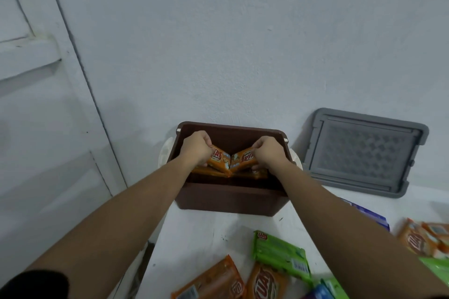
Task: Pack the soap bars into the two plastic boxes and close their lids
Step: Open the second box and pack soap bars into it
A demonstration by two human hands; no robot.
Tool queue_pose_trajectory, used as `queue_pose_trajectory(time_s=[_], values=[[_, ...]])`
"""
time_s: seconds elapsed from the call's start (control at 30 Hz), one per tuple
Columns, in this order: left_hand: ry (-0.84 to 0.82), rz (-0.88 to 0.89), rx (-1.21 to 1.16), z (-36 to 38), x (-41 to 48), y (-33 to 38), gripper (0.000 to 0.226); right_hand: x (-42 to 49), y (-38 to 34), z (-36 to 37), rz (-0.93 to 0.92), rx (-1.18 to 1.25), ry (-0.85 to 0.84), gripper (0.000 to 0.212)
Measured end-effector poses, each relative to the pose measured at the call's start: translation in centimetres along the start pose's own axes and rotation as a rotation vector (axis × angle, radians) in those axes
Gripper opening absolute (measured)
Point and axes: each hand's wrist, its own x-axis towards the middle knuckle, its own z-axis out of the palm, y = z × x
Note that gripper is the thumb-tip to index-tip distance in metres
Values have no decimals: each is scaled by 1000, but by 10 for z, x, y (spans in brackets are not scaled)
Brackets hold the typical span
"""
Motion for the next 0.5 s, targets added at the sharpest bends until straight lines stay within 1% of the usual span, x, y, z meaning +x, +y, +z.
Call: queue_pose_trajectory(time_s=[0.07,0.13,0.2,0.27,0.33,0.4,0.5], values=[[-42,11,30,-1,0,-2,25,1,4,4,14,-35,-1,17],[-106,34,146,-2,-2,-3,42,2,6,6,-1,-104,-28,17],[-147,57,301,-1,-4,-4,50,4,8,8,-9,-175,-70,29],[-156,72,404,2,-4,-5,48,5,9,10,1,-252,-100,44],[-161,78,452,5,-2,-5,44,6,10,13,11,-305,-101,56],[-173,73,477,6,-2,-6,44,5,11,15,8,-343,-92,61],[-184,73,507,8,-2,-6,47,7,12,18,-4,-385,-90,61]])
